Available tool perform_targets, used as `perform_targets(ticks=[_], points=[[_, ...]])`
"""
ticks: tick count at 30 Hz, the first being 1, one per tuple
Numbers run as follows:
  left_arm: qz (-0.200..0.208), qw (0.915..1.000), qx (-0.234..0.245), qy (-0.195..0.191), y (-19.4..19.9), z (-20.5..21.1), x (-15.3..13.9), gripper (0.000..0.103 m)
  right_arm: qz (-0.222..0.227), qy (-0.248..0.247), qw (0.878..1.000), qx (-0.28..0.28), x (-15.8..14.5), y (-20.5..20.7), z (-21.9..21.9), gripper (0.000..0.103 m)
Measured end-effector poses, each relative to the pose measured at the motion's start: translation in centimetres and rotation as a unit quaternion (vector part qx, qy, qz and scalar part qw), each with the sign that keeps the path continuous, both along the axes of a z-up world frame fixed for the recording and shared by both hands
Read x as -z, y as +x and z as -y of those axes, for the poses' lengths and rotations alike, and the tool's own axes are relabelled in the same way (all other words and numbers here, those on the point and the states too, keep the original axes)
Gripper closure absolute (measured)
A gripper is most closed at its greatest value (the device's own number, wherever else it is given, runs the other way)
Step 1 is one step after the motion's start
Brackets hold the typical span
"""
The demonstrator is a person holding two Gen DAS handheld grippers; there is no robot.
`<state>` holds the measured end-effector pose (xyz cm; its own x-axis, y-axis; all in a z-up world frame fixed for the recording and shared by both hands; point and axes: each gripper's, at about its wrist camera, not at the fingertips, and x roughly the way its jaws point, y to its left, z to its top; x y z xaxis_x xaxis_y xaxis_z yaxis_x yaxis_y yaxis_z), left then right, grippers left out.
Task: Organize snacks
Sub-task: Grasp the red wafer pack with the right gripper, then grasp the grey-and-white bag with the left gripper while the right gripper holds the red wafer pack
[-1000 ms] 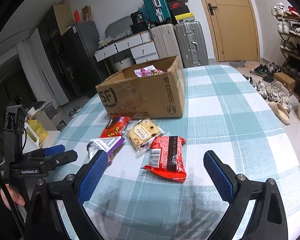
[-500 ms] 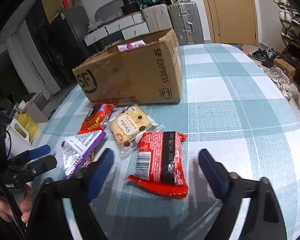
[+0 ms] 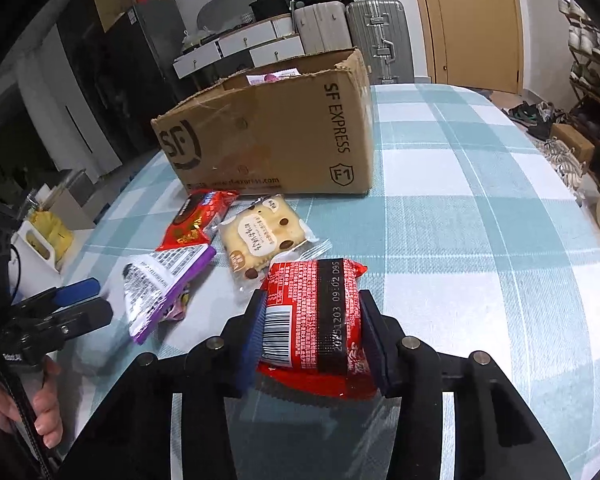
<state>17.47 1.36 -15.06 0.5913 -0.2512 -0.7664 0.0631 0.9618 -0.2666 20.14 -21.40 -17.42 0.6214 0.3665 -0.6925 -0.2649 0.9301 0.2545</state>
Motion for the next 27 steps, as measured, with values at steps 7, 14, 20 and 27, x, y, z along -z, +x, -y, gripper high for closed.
perform_targets(ticks=[7, 14, 20, 27], points=[[-0.002, 0.9999, 0.011, 0.006, 0.0, 1.3, -0.5, 0.001, 0.013, 0.014, 1.000, 0.005, -0.8, -1.6, 0.9, 0.058], [-0.005, 0.9997, 0.021, 0.013, 0.5, 2.6, -0.7, 0.001, 0.017, 0.025, 1.000, 0.000, -0.9, -3.0, 1.5, 0.058], [-0.008, 0.9994, 0.025, 0.023, 1.6, 3.5, -0.6, 0.001, 0.023, 0.033, 0.999, 0.001, -1.2, -3.8, 2.0, 0.058], [-0.021, 0.9989, 0.025, 0.033, 3.6, 4.3, 0.3, 0.001, 0.019, 0.040, 0.999, 0.003, -0.9, -4.2, 2.6, 0.058]])
